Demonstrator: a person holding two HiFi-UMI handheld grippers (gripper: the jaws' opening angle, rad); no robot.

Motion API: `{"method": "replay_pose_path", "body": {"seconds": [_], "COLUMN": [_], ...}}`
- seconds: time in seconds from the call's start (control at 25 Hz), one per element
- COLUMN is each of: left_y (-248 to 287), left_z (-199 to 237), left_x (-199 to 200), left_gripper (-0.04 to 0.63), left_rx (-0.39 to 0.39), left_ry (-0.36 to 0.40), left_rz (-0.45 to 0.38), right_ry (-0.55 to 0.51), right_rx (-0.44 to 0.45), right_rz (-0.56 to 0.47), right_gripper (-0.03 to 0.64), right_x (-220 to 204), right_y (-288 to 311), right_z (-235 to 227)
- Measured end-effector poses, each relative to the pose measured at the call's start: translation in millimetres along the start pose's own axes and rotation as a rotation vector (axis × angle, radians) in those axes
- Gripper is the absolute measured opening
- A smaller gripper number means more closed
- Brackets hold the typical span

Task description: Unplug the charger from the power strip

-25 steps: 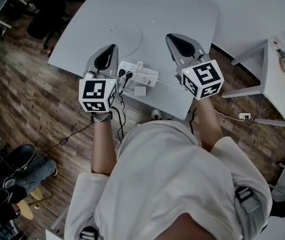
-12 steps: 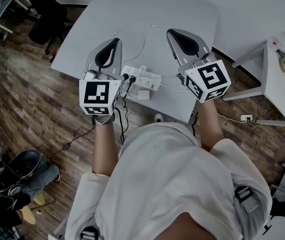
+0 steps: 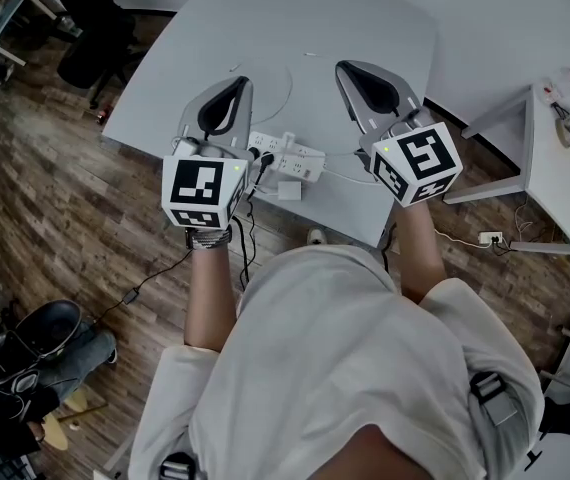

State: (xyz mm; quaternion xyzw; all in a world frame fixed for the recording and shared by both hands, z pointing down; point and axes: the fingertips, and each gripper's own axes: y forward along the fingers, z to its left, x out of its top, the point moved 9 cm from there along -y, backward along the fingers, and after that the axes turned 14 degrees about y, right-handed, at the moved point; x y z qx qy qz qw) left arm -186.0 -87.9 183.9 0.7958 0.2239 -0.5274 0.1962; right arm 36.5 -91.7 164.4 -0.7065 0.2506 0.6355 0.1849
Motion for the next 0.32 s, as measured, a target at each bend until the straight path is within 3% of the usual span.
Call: {"method": "replay_pose_path", "body": {"seconds": [0.32], "left_y": [-3.9], "left_z": [-1.9], "left_x": [-1.9], "left_gripper": [0.005], "left_rx": [-0.007], "left_ry": [0.016], "left_rz": [0.017], "right_ry": [-0.003], "right_rx": [0.010], "right_rz": [0.007], "right_gripper": [0.002], "right_x": [-1.4], "right_y": [-0.9], "right_z": [7.2]}}
